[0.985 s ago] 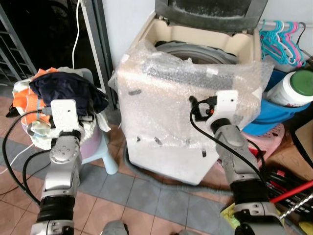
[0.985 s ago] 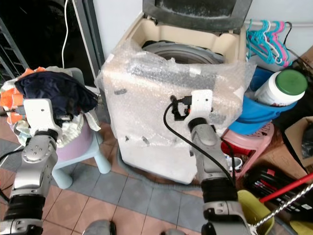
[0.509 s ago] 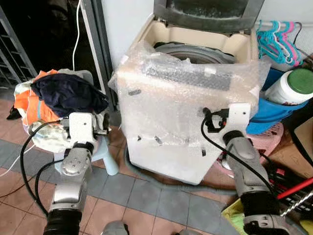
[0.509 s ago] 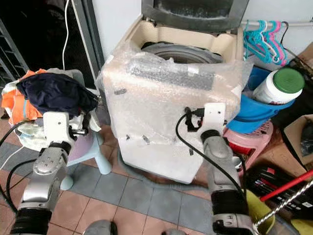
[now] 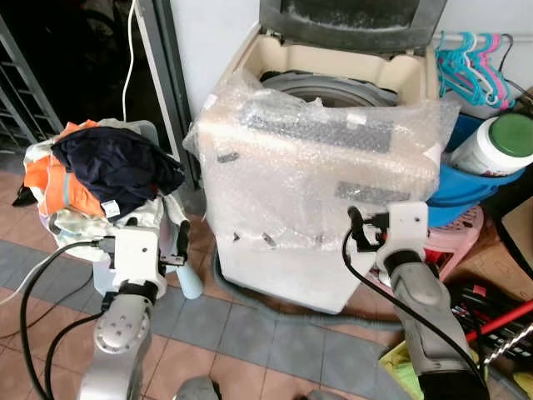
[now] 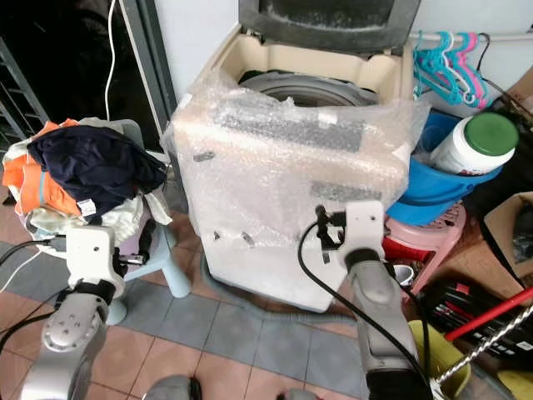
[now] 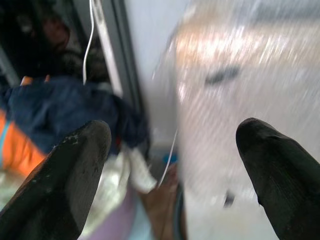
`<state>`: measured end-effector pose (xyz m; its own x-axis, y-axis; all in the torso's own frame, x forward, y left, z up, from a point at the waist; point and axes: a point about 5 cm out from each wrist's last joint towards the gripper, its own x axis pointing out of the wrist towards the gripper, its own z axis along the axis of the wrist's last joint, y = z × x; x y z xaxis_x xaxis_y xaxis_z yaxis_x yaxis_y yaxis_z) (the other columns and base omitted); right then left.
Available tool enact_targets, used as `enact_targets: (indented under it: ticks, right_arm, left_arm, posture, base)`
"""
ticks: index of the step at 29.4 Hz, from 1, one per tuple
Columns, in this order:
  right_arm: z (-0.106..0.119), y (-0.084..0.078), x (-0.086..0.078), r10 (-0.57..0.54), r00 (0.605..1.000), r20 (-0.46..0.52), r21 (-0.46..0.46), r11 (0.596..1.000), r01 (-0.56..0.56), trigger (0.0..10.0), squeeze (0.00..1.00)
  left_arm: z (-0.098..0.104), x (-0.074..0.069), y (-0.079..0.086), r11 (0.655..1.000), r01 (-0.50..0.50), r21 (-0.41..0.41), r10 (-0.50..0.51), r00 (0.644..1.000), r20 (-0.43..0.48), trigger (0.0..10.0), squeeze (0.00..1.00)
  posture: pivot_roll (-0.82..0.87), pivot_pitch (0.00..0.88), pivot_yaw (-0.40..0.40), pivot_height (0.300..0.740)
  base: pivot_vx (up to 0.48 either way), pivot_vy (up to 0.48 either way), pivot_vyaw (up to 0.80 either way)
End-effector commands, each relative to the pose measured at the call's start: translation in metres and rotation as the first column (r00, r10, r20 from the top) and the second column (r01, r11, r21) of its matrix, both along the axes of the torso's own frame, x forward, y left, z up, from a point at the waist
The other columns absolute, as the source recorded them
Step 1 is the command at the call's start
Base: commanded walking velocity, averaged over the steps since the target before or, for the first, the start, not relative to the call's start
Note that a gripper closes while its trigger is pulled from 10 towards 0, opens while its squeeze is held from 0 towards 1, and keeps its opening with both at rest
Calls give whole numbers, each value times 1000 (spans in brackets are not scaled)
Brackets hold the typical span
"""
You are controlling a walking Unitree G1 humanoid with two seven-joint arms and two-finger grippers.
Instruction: Clothes washing
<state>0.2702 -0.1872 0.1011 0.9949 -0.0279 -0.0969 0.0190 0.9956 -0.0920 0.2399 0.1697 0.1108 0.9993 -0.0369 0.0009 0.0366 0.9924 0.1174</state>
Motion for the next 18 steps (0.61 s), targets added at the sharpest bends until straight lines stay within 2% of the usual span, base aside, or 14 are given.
enact_targets:
  ticks: [1, 2, 4, 6, 7, 9, 10, 11, 13, 16, 18]
  right_arm:
    - [10, -5, 0, -28, 999, 32, -11, 1000, 29, 10000, 0]
    - [7, -6, -1, -34, 999, -3, 2, 999, 34, 10000, 0]
    - [8, -1, -5, 10, 1000, 3, 53, 999, -10, 10000, 0]
    - [14, 2, -9, 13, 999, 31, 0, 1000, -13, 10000, 0]
    - [12, 1, -11, 4, 1000, 13, -57, 998, -4, 10000, 0]
    - [11, 2, -16, 7, 1000, 21, -82, 997, -5, 10000, 0]
    - [8, 5, -20, 9, 1000, -7, 30, 1000, -9, 10000, 0]
    - [7, 6, -20, 8, 1000, -16, 64, 998, -7, 10000, 0]
    - [11, 5, -18, -11, 1000, 8, 14, 1000, 11, 10000, 0]
    - [14, 7, -13, 9, 1000, -14, 42, 999, -8, 10000, 0]
    - [21, 14, -9, 73, 997, 15, 59, 995, -74, 10000, 0]
  left_arm:
    - [13, 4, -1, 998, 35, -47, -33, 998, 47, 10000, 0]
    - [17, 6, -2, 996, 37, -77, -33, 998, 54, 10000, 0]
    - [16, 5, -6, 994, 41, -98, -37, 998, 42, 10000, 0]
    - [6, -3, -13, 990, 42, -132, -45, 999, -19, 10000, 0]
    - [0, -10, -15, 995, 34, -99, -37, 999, -34, 10000, 0]
    - [-6, -17, -16, 997, 47, -62, -51, 996, -79, 10000, 0]
    - [-8, -18, -12, 999, 16, -50, -20, 996, -92, 10000, 0]
    - [-8, -17, -11, 999, 4, -50, -9, 996, -92, 10000, 0]
    - [-6, -17, -9, 998, -10, -61, 5, 997, -82, 10000, 0]
    - [-3, -16, -9, 999, -1, -37, -1, 998, -59, 10000, 0]
    - [-3, -13, -10, 997, -14, -81, 8, 997, -72, 10000, 0]
  posture:
    - [1, 0, -26, 740]
    - [-9, 0, -15, 740]
    - [-27, 0, 2, 740]
    - [-52, 0, 27, 740]
    - [-60, 0, 40, 740]
    - [-62, 0, 44, 740]
    - [-60, 0, 42, 740]
    - [-60, 0, 42, 740]
    - [-54, 0, 26, 740]
    - [-53, 0, 19, 740]
    - [-41, 0, 14, 740]
  base:
    - [0, 0, 0]
    - [0, 0, 0]
    - [0, 0, 0]
    - [0, 0, 0]
    - [0, 0, 0]
    - [0, 0, 0]
    - [0, 0, 0]
    - [0, 0, 0]
    - [0, 0, 0]
    - [0, 0, 0]
    - [0, 0, 0]
